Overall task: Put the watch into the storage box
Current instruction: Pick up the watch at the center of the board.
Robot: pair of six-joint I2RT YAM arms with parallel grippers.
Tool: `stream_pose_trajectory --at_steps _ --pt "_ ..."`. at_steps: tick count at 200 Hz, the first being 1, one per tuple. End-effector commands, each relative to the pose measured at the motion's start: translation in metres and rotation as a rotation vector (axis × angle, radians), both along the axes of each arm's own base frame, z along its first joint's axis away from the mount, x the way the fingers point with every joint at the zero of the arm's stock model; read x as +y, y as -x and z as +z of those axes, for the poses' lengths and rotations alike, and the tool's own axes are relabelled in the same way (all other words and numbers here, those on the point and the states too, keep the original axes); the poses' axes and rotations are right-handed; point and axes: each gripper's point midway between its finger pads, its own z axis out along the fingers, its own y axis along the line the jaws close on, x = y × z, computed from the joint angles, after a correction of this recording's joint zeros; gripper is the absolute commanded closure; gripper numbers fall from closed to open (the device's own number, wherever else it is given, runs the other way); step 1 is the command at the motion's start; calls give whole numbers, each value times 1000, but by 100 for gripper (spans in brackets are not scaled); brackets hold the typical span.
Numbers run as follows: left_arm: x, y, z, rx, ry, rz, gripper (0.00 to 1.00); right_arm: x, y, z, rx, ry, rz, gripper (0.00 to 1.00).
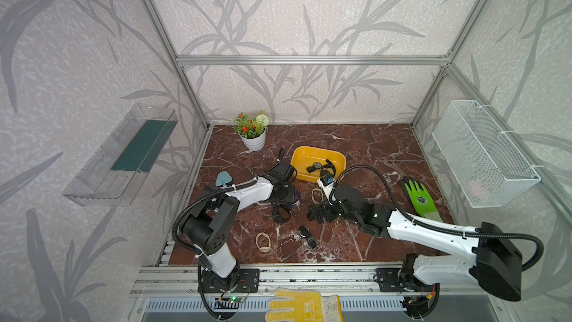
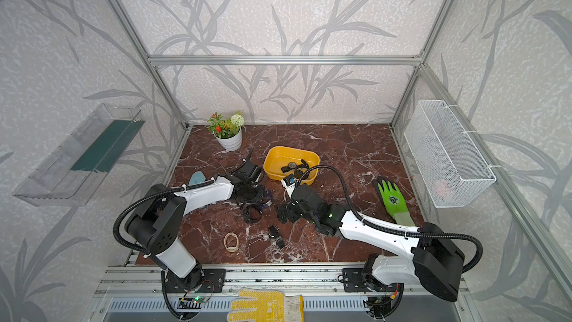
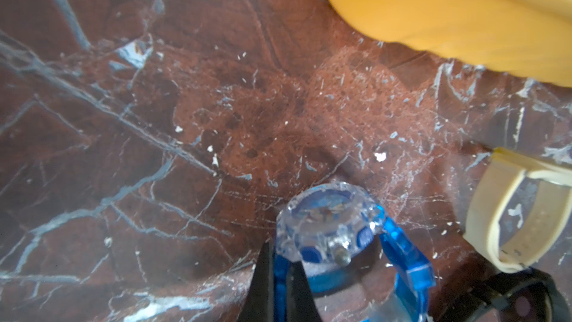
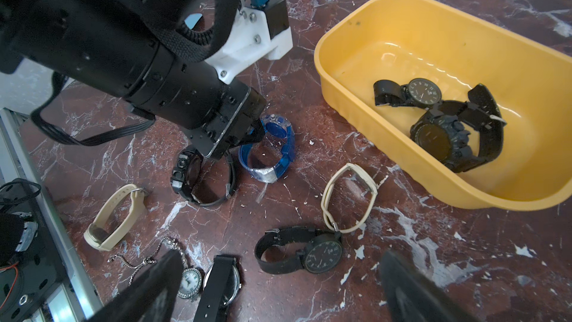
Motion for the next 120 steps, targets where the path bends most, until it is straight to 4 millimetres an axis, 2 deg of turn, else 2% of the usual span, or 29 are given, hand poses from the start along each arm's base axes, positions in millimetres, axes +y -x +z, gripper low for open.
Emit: stream_pose_trajectory --at_steps 1,33,62,92,120 --pt "5 -8 17 -38 -8 32 100 4 -3 13 -25 -29 -12 1" --pt "6 -8 43 -89 5 0 100 0 -5 16 -28 -48 -46 1" --pt "5 -12 78 -172 25 -32 100 -3 -8 22 -41 -64 -71 1" --pt "-5 -41 115 -272 30 -57 100 -9 -12 26 -51 -79 -110 1" --pt "-23 -76 130 -328 38 -68 100 -19 -14 33 -62 -106 -152 1"
